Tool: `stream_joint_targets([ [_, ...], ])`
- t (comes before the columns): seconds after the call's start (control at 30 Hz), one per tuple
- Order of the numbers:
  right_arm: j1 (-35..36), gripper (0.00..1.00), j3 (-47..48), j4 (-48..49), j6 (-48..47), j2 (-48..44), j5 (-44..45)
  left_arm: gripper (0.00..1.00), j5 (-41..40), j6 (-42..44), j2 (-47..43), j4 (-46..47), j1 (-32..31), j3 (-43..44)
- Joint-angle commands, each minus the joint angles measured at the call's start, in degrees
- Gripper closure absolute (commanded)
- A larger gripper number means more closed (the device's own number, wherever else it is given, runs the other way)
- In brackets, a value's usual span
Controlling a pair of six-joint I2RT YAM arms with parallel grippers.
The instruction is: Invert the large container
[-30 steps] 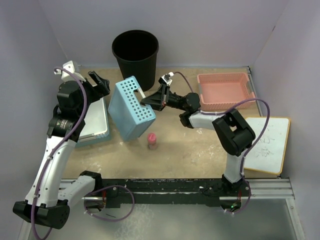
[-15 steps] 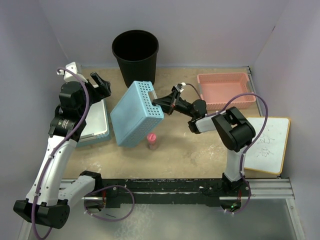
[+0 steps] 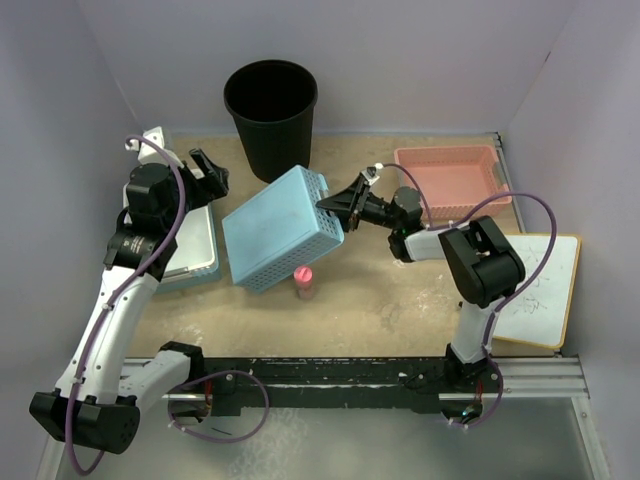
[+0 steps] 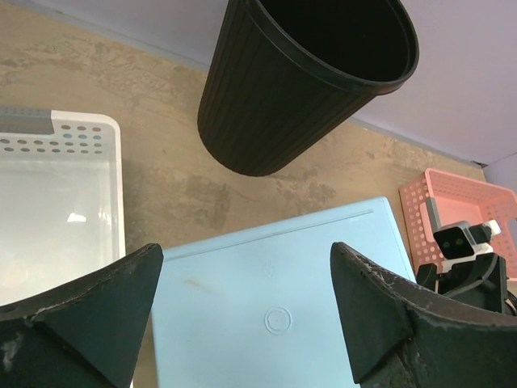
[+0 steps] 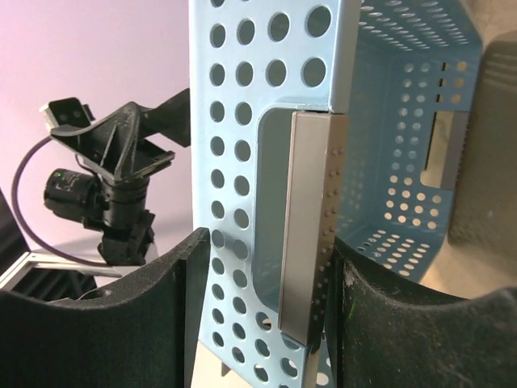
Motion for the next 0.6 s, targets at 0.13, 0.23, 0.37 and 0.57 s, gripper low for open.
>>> stream_joint_targets([
  [0.13,0.1,0.41,5.5,-3.6,-5.8,2.3,-1.4,0.18,1.1,1.6,-0.4,2.0,0.3,-0.9],
  [0.23,0.1,0.4,6.7,-4.9,-7.6,3.0,-2.7,0.18,1.4,1.8,0.0,1.8,0.3,-0.9],
  [0.37,0.0,0.37,7.8,-13.7,-14.8,1.7,-2.9,0.18,1.8,1.9,0.0,1.4,0.3,-0.9],
  [0.57,0.0,0.26,15.6,-48.9,-39.7,-2.7,3.9,0.18,3.1,2.4,0.3,0.8,0.3,-0.8],
])
